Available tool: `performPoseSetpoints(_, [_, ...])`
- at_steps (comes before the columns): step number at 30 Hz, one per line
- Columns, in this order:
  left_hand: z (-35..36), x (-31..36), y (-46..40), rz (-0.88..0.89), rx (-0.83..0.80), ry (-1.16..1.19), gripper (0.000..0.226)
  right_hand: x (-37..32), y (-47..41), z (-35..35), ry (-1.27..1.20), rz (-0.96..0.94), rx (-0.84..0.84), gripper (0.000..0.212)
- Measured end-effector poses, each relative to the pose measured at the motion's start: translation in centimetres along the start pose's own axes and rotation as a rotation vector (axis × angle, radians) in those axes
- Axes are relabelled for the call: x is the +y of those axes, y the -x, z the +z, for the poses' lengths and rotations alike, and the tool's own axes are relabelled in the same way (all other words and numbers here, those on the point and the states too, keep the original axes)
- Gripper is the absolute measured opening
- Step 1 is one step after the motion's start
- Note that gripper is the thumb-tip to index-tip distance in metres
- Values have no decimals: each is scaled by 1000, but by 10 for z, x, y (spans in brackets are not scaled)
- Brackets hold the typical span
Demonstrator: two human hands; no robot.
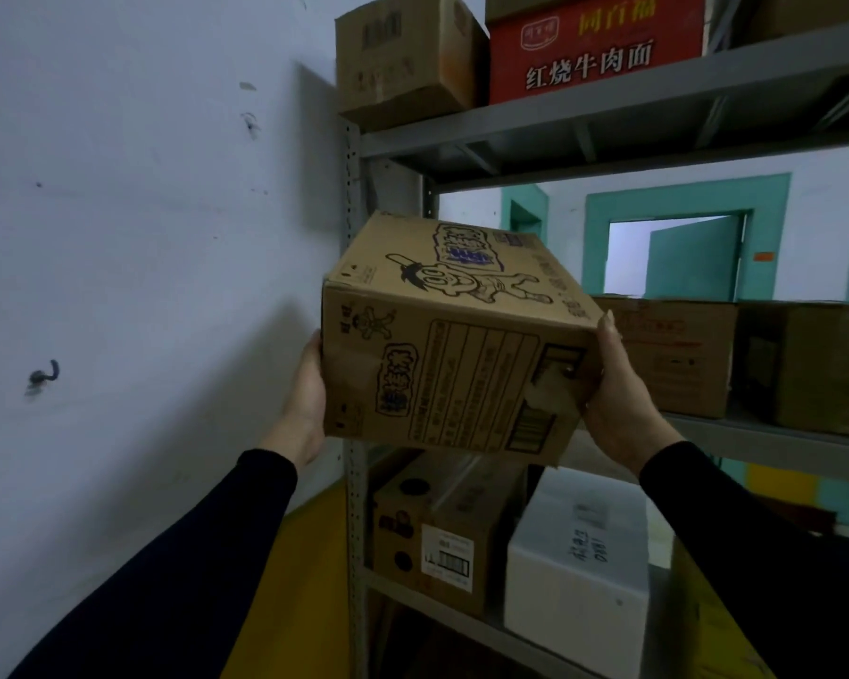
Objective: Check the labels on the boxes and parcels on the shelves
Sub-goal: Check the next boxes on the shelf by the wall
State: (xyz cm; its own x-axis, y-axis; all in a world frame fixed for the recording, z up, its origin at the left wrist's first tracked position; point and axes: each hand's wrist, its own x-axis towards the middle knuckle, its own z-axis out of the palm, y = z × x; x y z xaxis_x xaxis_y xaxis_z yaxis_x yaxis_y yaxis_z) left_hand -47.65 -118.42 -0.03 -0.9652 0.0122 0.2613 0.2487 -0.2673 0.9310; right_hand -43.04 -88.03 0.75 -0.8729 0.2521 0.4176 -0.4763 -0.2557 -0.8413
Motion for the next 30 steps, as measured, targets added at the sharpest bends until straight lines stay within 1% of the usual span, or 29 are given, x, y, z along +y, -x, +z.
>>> performPoseSetpoints(3, [13,-6,-17,-32,-6,54,62,-9,-13,-4,-1,-15,-58,59])
performPoseSetpoints(9, [11,-18,-87,-122,-19,119,62,7,-53,8,8,3,-16,64])
performPoseSetpoints(14, [-2,-42,-164,-226,-46,134,69,36,-96,28,52,20,74,63])
performPoseSetpoints(17, [-13,-55,-223,-278,-89,122,68,59,-135,47,82,37,142,63])
performPoseSetpoints(19, [-15,-61,-248,-303,-121,117,66,64,-148,53,101,52,180,64])
performPoseSetpoints(22, [-20,-68,-288,-313,-168,107,60,78,-177,66,141,38,285,63])
performPoseSetpoints(26, [-20,-80,-328,-320,-218,114,61,90,-202,77,232,38,333,69])
performPoseSetpoints(27, [-21,-83,-338,-322,-229,128,63,93,-207,77,257,32,348,67])
performPoseSetpoints(30, [-20,-92,-360,-312,-236,125,65,115,-215,63,304,46,417,46])
